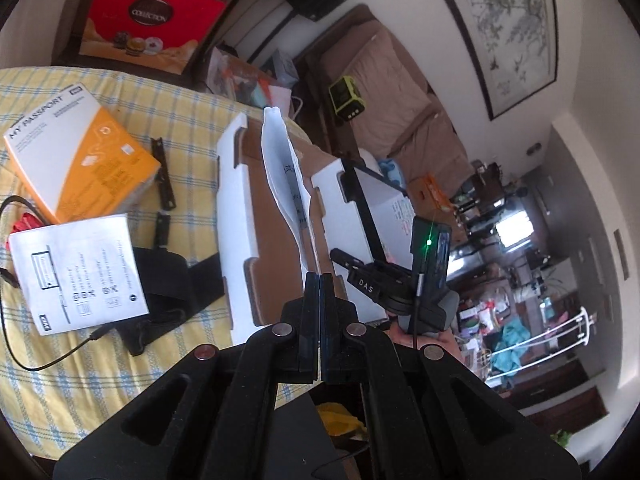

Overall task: Organize objects
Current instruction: 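Carry the envelope over the cardboard box and open the left gripper, then move the left gripper back to the white WD instruction leaflet, then grasp the white instruction leaflet with the left gripper and lift it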

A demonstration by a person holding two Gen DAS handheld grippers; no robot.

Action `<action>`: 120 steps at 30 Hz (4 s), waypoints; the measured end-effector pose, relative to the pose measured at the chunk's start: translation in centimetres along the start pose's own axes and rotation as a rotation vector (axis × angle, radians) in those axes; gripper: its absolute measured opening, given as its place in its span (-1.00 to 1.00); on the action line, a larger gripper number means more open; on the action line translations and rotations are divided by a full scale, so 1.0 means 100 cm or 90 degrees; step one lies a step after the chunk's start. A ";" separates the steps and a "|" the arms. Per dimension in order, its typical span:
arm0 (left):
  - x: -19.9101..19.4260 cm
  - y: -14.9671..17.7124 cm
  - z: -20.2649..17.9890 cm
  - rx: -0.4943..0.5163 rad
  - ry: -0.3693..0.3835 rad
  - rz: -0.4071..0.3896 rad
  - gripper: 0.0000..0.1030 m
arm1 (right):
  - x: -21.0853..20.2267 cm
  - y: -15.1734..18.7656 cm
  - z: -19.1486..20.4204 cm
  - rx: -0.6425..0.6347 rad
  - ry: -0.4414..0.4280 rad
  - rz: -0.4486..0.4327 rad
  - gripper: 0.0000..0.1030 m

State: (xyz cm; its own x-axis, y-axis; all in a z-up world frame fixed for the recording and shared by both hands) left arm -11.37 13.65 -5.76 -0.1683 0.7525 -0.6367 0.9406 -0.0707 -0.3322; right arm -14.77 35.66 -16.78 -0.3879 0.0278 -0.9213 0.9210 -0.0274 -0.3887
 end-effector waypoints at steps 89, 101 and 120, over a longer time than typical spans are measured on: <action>-0.042 -0.003 0.188 -0.079 -0.300 -0.040 0.67 | -0.041 0.056 0.006 0.057 -0.040 -0.016 -0.76; -0.060 0.005 0.193 -0.097 -0.273 -0.048 -0.22 | -0.041 0.056 0.007 0.061 -0.044 -0.015 -0.75; -0.067 -0.001 0.175 -0.054 -0.263 -0.062 0.23 | -0.039 0.056 0.007 0.064 -0.043 -0.010 -0.75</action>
State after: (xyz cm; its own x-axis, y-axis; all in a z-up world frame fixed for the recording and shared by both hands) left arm -15.52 -2.86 -13.69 -0.3451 0.4267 -0.8359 0.9325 0.0551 -0.3569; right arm -8.09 34.73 -15.38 -0.4073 -0.0378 -0.9125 0.9076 -0.1284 -0.3998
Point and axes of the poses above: each gripper's, at about its wrist camera, not at the fingertips, and x roughly the way its jaws point, z to its left, y to its underside, the point moved 8 cm from there along x, roughly the way its jaws point, and after that the axes turned 6 degrees about z, right-handed, at the moved point
